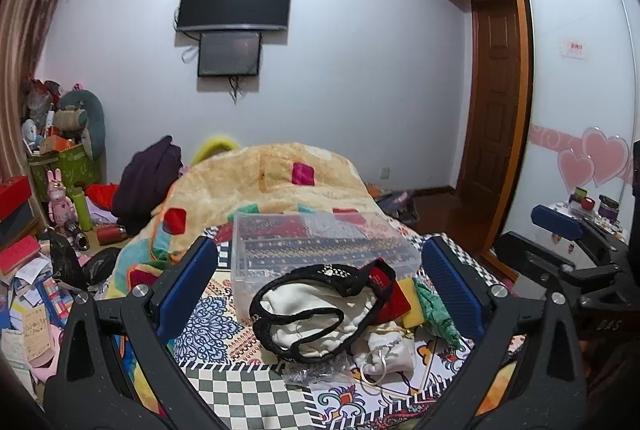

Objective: Organize soft objects
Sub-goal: 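Grasp the black-strapped white pouch with the left gripper while the right grasps the red pouch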

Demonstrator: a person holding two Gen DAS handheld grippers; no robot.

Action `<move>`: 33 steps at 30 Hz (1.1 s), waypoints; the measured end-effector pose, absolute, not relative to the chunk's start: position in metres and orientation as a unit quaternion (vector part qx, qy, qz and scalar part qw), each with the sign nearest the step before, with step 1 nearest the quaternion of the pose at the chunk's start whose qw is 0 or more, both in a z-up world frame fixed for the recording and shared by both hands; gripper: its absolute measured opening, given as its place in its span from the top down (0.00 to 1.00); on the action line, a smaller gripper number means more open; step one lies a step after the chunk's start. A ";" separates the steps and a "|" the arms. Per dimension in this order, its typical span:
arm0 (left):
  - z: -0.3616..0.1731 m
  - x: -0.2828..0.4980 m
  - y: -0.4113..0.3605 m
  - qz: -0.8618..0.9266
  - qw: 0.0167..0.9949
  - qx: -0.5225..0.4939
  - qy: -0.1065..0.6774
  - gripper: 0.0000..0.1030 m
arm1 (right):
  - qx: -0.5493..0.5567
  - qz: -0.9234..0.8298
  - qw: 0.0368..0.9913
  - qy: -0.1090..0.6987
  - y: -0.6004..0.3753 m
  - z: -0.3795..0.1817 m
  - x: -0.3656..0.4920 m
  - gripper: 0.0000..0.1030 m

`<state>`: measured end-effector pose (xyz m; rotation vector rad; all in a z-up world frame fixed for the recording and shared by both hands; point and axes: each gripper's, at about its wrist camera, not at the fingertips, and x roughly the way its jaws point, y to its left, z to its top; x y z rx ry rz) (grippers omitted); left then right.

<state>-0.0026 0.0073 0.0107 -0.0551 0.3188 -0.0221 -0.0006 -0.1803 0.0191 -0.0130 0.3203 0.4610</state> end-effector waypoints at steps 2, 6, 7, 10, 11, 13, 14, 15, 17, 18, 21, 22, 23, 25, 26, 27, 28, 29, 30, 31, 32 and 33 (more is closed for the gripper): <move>0.011 0.004 0.008 -0.005 0.985 -0.024 0.171 0.00 | -0.006 0.224 0.960 0.169 -0.182 0.017 0.006 0.00; 0.004 0.022 0.013 -0.021 0.980 -0.025 0.197 0.00 | -0.001 0.223 0.952 0.208 -0.188 0.009 0.028 0.00; 0.001 0.027 0.015 -0.022 0.978 -0.024 0.204 0.00 | -0.001 0.223 0.951 0.215 -0.189 0.007 0.033 0.00; -0.009 0.042 0.022 -0.024 0.974 -0.024 0.225 0.00 | -0.003 0.222 0.945 0.241 -0.193 -0.001 0.049 0.01; -0.013 0.047 0.026 -0.027 0.972 -0.028 0.232 0.00 | -0.002 0.226 0.942 0.247 -0.194 -0.004 0.053 0.01; -0.019 0.055 0.031 -0.031 0.969 -0.032 0.241 0.06 | -0.002 0.233 0.936 0.262 -0.192 -0.009 0.061 0.08; -0.023 0.060 0.033 -0.030 0.968 -0.032 0.248 0.08 | -0.003 0.238 0.932 0.272 -0.191 -0.012 0.065 0.11; -0.026 0.065 0.035 -0.030 0.966 -0.030 0.256 0.12 | -0.005 0.243 0.928 0.281 -0.189 -0.016 0.069 0.17; -0.032 0.072 0.040 -0.029 0.963 -0.029 0.265 0.15 | -0.011 0.249 0.921 0.298 -0.184 -0.024 0.078 0.22; -0.035 0.075 0.043 -0.027 0.963 -0.030 0.268 0.16 | -0.014 0.252 0.918 0.305 -0.181 -0.028 0.082 0.27; -0.045 0.081 0.052 -0.023 0.960 -0.034 0.275 0.19 | -0.018 0.266 0.906 0.329 -0.172 -0.040 0.094 0.42; -0.048 0.083 0.055 -0.025 0.959 -0.036 0.279 0.21 | -0.016 0.270 0.903 0.335 -0.170 -0.043 0.097 0.46; -0.052 0.085 0.058 -0.027 0.958 -0.040 0.283 0.23 | -0.013 0.276 0.898 0.342 -0.168 -0.046 0.101 0.48; -0.060 0.089 0.063 -0.030 0.954 -0.049 0.293 0.25 | -0.008 0.288 0.889 0.356 -0.165 -0.051 0.106 0.55; -0.065 0.091 0.066 -0.032 0.952 -0.055 0.298 0.27 | -0.007 0.292 0.886 0.360 -0.163 -0.053 0.108 0.56; -0.069 0.093 0.068 -0.035 0.950 -0.060 0.303 0.29 | -0.008 0.296 0.884 0.363 -0.161 -0.055 0.108 0.56; -0.073 0.096 0.070 -0.038 0.948 -0.066 0.308 0.31 | -0.008 0.300 0.881 0.365 -0.159 -0.057 0.108 0.56; -0.078 0.098 0.072 -0.042 0.946 -0.072 0.313 0.31 | -0.010 0.304 0.879 0.367 -0.158 -0.058 0.109 0.56; -0.082 0.100 0.073 -0.046 0.943 -0.078 0.319 0.31 | -0.013 0.306 0.878 0.368 -0.156 -0.059 0.109 0.56; -0.085 0.102 0.073 -0.050 0.941 -0.081 0.324 0.31 | -0.016 0.308 0.876 0.370 -0.155 -0.061 0.109 0.56; -0.089 0.103 0.074 -0.056 0.939 -0.085 0.329 0.32 | -0.019 0.309 0.874 0.374 -0.153 -0.063 0.109 0.56; -0.091 0.104 0.073 -0.060 0.938 -0.085 0.331 0.35 | -0.020 0.311 0.872 0.377 -0.152 -0.064 0.111 0.56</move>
